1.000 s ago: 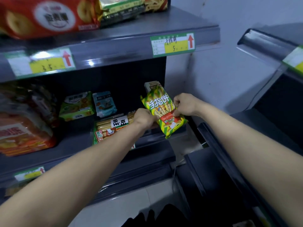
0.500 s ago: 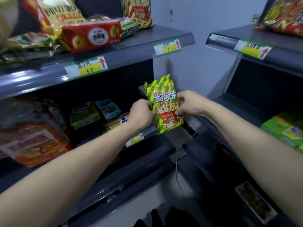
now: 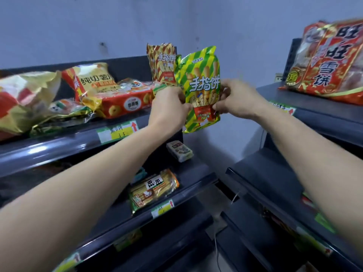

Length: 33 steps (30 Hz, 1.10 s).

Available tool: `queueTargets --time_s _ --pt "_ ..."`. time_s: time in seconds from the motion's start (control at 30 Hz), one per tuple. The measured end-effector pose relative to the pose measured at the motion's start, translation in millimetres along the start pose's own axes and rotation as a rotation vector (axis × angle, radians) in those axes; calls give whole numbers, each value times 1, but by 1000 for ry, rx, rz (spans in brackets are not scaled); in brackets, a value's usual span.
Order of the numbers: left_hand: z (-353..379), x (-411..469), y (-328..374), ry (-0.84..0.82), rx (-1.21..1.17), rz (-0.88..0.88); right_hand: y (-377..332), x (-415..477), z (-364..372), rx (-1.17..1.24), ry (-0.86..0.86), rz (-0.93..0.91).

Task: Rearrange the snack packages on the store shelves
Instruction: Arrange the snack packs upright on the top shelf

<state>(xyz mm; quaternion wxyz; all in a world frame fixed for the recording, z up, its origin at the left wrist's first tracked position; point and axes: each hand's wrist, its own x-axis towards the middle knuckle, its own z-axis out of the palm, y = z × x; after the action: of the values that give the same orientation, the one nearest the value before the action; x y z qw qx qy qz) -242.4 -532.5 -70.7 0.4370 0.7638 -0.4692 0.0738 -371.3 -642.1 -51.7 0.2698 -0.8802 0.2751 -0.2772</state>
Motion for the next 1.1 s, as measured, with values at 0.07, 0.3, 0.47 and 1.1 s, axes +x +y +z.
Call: queueTargets --time_s 0.07,0.3,0.47,1.1 --pt "-5 27 5 18 -37 -9 -3 24 -5 32 56 -38" --pt "-4 115 20 10 -109 -131 10 120 -16 -43 205 -122" --pt "19 167 7 22 -156 -263 29 175 -10 -80 178 -146" --pt "40 227 -56 81 -94 -523 50 274 49 36 -129 -135"
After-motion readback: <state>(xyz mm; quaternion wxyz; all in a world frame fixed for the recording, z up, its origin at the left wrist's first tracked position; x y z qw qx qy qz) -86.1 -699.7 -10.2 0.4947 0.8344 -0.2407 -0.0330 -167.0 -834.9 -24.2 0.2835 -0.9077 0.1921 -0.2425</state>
